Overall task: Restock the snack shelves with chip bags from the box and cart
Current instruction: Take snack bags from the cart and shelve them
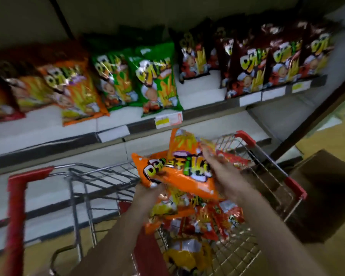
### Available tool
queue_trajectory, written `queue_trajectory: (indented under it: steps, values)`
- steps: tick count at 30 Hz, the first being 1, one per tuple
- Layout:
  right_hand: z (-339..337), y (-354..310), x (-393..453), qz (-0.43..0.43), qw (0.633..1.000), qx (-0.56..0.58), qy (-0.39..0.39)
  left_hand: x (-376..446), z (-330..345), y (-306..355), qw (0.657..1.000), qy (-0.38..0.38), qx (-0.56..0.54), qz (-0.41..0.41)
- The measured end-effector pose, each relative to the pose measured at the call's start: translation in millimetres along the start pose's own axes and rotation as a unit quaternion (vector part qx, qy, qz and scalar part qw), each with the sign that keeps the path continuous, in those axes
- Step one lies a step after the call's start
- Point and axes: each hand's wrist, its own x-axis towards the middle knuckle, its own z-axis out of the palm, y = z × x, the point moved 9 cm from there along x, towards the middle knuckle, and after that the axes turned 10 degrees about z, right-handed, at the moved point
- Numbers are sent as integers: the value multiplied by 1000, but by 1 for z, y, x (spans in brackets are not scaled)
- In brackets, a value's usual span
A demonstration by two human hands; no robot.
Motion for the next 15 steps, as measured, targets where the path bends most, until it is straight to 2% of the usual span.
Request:
queue_trajectory:
  steps: [3,5,7,8,10,12,13,14,15]
  values:
    - [50,-18,-43,-68,985,-151,55,-20,-17,15,997,7,-79,10]
    - [70,-41,-76,-162,950,-244,112,-29,-40,23,995,29,-97,12]
    - [85,-74,-114,-287,879,-346,157,-41,-63,38,995,40,-89,21]
    - [93,-87,-127,-343,838,-398,151,-45,-75,47,996,41,-74,33]
    - [116,-107,-152,-420,738,-521,90,-57,-98,70,995,41,-45,77]
    - [136,-115,-168,-427,628,-649,40,-64,-113,86,994,14,20,103]
    - [146,-116,-176,-419,585,-694,18,-71,-117,93,992,-7,66,105]
    - [157,-115,-181,-411,561,-719,-7,-76,-123,99,987,-24,114,111]
    - [169,-112,-189,-395,557,-730,-37,-81,-129,105,979,-35,165,118]
